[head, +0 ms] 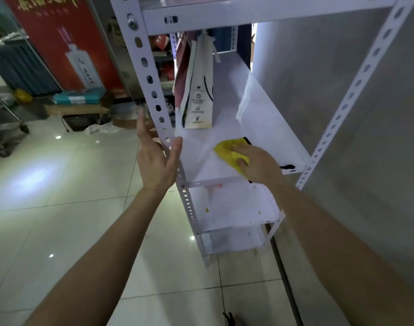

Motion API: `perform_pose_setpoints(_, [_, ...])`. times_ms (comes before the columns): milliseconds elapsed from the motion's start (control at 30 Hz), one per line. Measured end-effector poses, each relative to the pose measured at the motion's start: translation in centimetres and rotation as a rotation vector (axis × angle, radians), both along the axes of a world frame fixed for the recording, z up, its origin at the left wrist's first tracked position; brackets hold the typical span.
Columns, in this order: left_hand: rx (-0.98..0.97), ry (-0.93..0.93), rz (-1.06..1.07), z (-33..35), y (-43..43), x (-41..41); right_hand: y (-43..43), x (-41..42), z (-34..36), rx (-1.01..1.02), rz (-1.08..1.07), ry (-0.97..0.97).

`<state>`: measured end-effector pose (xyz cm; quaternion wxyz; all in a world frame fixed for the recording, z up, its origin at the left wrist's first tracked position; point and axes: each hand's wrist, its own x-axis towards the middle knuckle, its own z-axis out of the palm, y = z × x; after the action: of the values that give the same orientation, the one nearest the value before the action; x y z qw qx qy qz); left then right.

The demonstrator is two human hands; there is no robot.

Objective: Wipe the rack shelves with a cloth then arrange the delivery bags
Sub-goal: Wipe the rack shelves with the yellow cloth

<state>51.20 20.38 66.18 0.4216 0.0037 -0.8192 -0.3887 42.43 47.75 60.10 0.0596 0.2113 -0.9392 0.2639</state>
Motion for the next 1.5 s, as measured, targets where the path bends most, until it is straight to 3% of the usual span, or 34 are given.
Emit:
perform_pose_setpoints(133, [-0.096, 0.023, 0.049, 0.4, -0.2, -2.0, 6.5, -3.9, -0.3, 0.080, -0.327, -0.018])
perform_pose_setpoints(300, [-0.173, 0.050, 0.121, -0.5, -0.8, -2.6, 1.9, -5.8, -1.0, 0.087, -0.442, 0.043])
perform_pose_setpoints(600, [-0.246, 0.029, 0.129, -0.3, -1.6, -2.7, -14.3, -3.2, -0.6, 0.190, -0.024, 0.000])
perform_pose_setpoints(900, [-0.239, -0.011, 0.160, 0.0, -0.7, -2.3, -12.6, 2.6, -1.5, 0.101, 0.190, 0.101])
perform_pose_setpoints(1067, [-0.222, 0.012, 0.173, -0.2, -0.5, -2.2, -8.0, 4.3, -1.6, 0.055, 0.012, 0.078])
perform_pose_setpoints(1300, [-0.181, 0.062, 0.210, -0.8, -0.1, -3.1, 6.1, 0.0, -0.7, 0.116, -0.404, 0.026])
perform_pose_setpoints(1500, [-0.156, 0.102, 0.226, -1.0, 0.1, -3.1, 6.0, -6.7, -0.1, 0.051, -0.434, -0.048])
